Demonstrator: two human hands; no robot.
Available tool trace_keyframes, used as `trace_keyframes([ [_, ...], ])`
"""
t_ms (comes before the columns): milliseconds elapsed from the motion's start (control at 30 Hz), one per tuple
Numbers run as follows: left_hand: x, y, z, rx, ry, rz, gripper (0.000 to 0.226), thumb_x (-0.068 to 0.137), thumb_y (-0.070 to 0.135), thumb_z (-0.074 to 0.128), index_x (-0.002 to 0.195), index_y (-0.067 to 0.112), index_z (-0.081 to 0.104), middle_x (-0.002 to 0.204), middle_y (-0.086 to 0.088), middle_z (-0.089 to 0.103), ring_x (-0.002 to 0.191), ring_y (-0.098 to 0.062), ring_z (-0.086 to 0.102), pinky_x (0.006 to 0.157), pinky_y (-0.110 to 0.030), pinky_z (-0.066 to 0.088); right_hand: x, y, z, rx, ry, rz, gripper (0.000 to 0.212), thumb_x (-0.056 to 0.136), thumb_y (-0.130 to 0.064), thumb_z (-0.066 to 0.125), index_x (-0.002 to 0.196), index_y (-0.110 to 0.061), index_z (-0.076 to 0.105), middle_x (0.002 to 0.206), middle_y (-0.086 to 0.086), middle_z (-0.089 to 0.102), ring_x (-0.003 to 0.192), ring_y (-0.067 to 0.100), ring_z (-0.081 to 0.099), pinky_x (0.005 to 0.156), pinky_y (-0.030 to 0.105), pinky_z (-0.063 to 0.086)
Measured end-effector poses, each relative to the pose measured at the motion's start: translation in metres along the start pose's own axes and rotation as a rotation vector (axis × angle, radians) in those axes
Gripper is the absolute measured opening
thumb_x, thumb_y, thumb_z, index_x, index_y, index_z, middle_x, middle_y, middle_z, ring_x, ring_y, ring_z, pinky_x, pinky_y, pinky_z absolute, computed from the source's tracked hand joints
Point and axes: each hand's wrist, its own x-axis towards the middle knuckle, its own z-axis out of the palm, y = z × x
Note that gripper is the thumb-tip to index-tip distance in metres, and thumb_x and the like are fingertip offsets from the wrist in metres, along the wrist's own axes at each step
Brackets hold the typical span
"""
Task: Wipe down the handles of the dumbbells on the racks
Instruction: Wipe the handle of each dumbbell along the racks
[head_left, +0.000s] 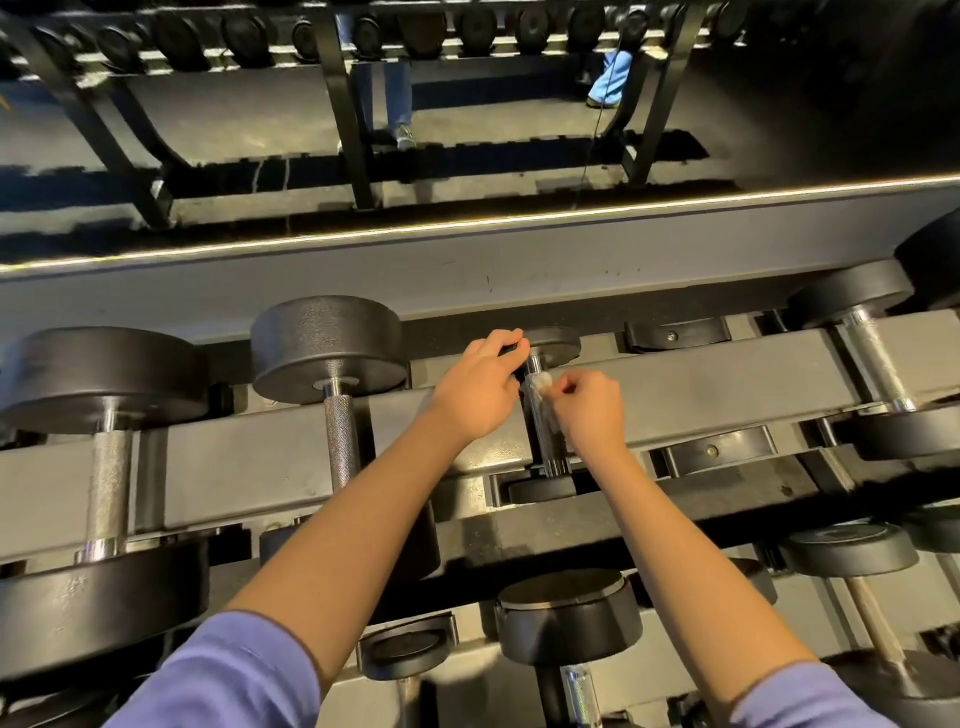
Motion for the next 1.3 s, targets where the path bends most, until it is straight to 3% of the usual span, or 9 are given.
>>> trace_keyframes([
  [200, -0.001, 0.002, -0.001, -0.01, -0.007, -0.013, 0.051, 0.1, 0.014, 0.041, 0.15, 0.017, 0.028, 0.156, 0.003, 0.019, 0.141, -0.017, 0.019, 0.109, -0.029, 0.03, 0.021, -0.017, -0.002, 0.034, 0.005, -0.015, 0.016, 0.089, -0.024, 0.064, 0.075, -0.016, 0.065, 0.072, -0.001, 0.061, 0.07, 0.016, 0.055, 0.065, 0.025, 0.039],
  [500, -0.003, 0.007, 0.001, -0.009, -0.01, -0.039, 0.053, 0.1, 0.013, 0.042, 0.15, 0.017, 0.026, 0.157, 0.003, 0.016, 0.142, -0.018, 0.017, 0.11, -0.032, 0.032, -0.004, 0.008, -0.009, 0.007, -0.126, -0.009, 0.025, 0.087, -0.024, 0.066, 0.065, -0.011, 0.064, 0.068, 0.008, 0.067, 0.07, 0.024, 0.065, 0.071, 0.039, 0.056],
  [667, -0.005, 0.01, -0.002, -0.015, -0.048, -0.057, 0.056, 0.099, 0.014, 0.044, 0.151, 0.018, 0.024, 0.158, 0.005, 0.013, 0.143, -0.018, 0.016, 0.111, -0.033, 0.031, -0.035, 0.028, -0.016, -0.061, -0.176, 0.005, 0.021, 0.087, -0.018, 0.065, 0.066, -0.016, 0.063, 0.069, 0.006, 0.066, 0.069, 0.023, 0.062, 0.064, 0.031, 0.05],
  [767, -0.011, 0.009, -0.003, -0.01, -0.073, -0.039, 0.051, 0.097, 0.017, 0.049, 0.146, 0.02, 0.036, 0.156, 0.003, 0.02, 0.139, -0.019, 0.024, 0.111, -0.035, 0.031, -0.042, 0.036, -0.02, -0.033, -0.192, -0.008, 0.017, 0.087, -0.015, 0.064, 0.071, -0.017, 0.065, 0.068, 0.002, 0.062, 0.068, 0.021, 0.059, 0.06, 0.027, 0.044],
  [833, -0.019, 0.008, 0.006, -0.07, -0.037, -0.051, 0.045, 0.096, 0.018, 0.051, 0.14, 0.019, 0.045, 0.139, -0.002, 0.042, 0.127, -0.021, 0.04, 0.104, -0.036, 0.038, -0.046, 0.034, -0.024, 0.007, -0.176, -0.032, 0.013, 0.089, -0.017, 0.062, 0.077, -0.018, 0.067, 0.069, 0.0, 0.062, 0.068, 0.019, 0.057, 0.06, 0.026, 0.041],
  [933, -0.03, 0.013, 0.027, -0.478, -0.074, -0.236, 0.038, 0.093, 0.03, 0.055, 0.128, 0.019, 0.058, 0.105, -0.006, 0.063, 0.099, -0.024, 0.06, 0.092, -0.038, 0.048, -0.052, 0.024, -0.024, 0.124, -0.127, -0.072, 0.011, 0.091, -0.017, 0.061, 0.094, -0.014, 0.071, 0.078, 0.0, 0.066, 0.072, 0.015, 0.059, 0.063, 0.023, 0.042],
  [1100, -0.03, 0.032, 0.038, -0.897, 0.048, -0.42, 0.02, 0.092, 0.012, 0.06, 0.107, 0.002, 0.067, 0.072, -0.002, 0.06, 0.069, -0.013, 0.054, 0.075, -0.033, 0.051, -0.056, 0.014, -0.02, 0.223, -0.14, -0.112, 0.021, 0.094, -0.012, 0.055, 0.106, -0.008, 0.072, 0.088, 0.003, 0.07, 0.076, 0.01, 0.06, 0.061, 0.009, 0.04],
  [1233, -0.021, 0.028, 0.038, -0.767, 0.216, -0.498, 0.018, 0.09, 0.013, 0.062, 0.072, 0.011, 0.062, 0.058, 0.004, 0.053, 0.055, -0.005, 0.048, 0.055, -0.015, 0.041, -0.057, 0.025, -0.018, 0.114, -0.098, -0.138, 0.032, 0.096, -0.017, 0.051, 0.127, -0.01, 0.059, 0.118, 0.005, 0.061, 0.109, 0.02, 0.056, 0.091, 0.032, 0.046],
  [1300, -0.015, 0.021, 0.039, -0.702, 0.278, -0.552, 0.013, 0.09, 0.015, 0.063, 0.076, 0.015, 0.061, 0.066, 0.003, 0.058, 0.061, -0.005, 0.052, 0.05, -0.009, 0.037, -0.06, 0.036, -0.008, -0.025, -0.093, -0.116, 0.038, 0.099, -0.023, 0.046, 0.134, -0.01, 0.051, 0.129, 0.007, 0.056, 0.119, 0.023, 0.05, 0.099, 0.036, 0.039],
])
